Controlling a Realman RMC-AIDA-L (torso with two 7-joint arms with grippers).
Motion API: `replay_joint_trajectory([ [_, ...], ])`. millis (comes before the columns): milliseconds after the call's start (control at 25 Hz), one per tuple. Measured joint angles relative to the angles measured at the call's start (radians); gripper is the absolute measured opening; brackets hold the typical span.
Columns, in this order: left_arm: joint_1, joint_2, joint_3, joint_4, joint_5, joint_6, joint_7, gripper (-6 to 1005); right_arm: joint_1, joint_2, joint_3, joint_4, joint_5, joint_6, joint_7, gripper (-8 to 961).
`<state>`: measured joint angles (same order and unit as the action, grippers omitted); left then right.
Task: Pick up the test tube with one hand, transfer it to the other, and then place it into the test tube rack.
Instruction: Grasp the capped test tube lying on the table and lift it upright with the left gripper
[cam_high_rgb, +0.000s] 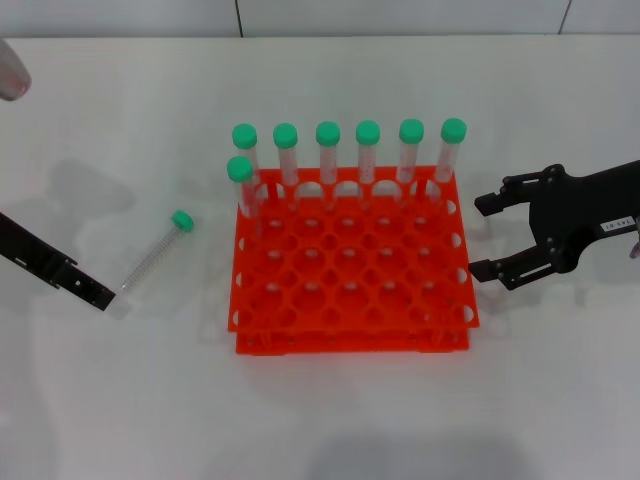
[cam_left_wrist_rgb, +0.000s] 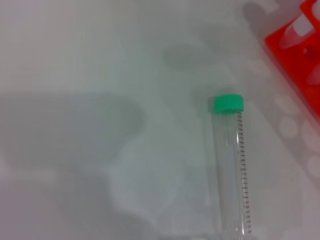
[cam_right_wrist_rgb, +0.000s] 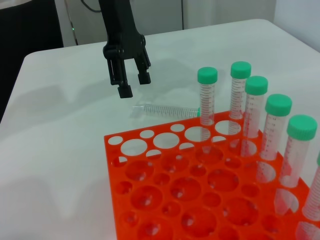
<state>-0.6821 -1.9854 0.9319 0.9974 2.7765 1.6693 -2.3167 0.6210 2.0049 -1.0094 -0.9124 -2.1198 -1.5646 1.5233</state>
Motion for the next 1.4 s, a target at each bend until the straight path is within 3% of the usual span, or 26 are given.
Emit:
replay_joint_trajectory([
  [1200, -0.065, -0.046, 0.063, -0.094, 0.031, -0.084, -0.056, 875, -0.006, 0.001, -0.001, 0.006, -0.005, 0.009, -0.007, 864],
  [1400, -0.064, -0.046, 0.064, -0.094, 0.031, -0.100, -0.063, 625, -0.006, 0.002, -0.002, 0.006, -0.005, 0.010, -0.007, 864],
])
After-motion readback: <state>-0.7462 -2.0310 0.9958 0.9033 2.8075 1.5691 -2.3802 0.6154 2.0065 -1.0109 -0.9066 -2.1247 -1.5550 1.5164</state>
